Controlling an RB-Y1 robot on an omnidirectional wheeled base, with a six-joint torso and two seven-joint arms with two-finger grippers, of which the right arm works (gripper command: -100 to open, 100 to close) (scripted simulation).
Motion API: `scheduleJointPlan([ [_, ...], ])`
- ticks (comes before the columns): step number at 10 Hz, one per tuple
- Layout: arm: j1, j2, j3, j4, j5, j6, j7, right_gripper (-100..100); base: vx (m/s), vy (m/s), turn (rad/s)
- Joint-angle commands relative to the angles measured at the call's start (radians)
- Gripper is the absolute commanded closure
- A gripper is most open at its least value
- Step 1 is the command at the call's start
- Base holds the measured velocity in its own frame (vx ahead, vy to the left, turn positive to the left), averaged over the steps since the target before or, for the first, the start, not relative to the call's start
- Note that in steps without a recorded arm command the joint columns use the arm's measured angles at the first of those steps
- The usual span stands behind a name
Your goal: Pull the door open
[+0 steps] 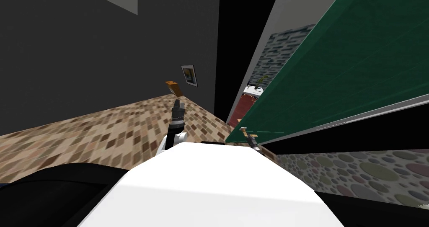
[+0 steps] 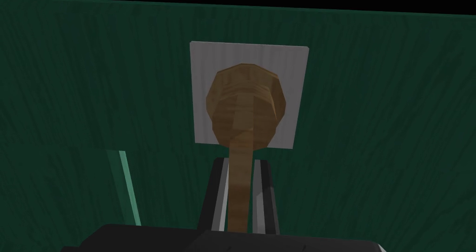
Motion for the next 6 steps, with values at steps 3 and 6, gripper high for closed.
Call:
scheduleJointPlan([
  [3, -0.003, -0.003, 0.017, 0.054, 0.011, -0.057, -0.010, 100, -0.128, -0.036, 0.052],
  [6, -0.006, -0.006, 0.029, 0.094, 0.022, -0.107, -0.016, 100, -0.092, -0.029, 0.035],
])
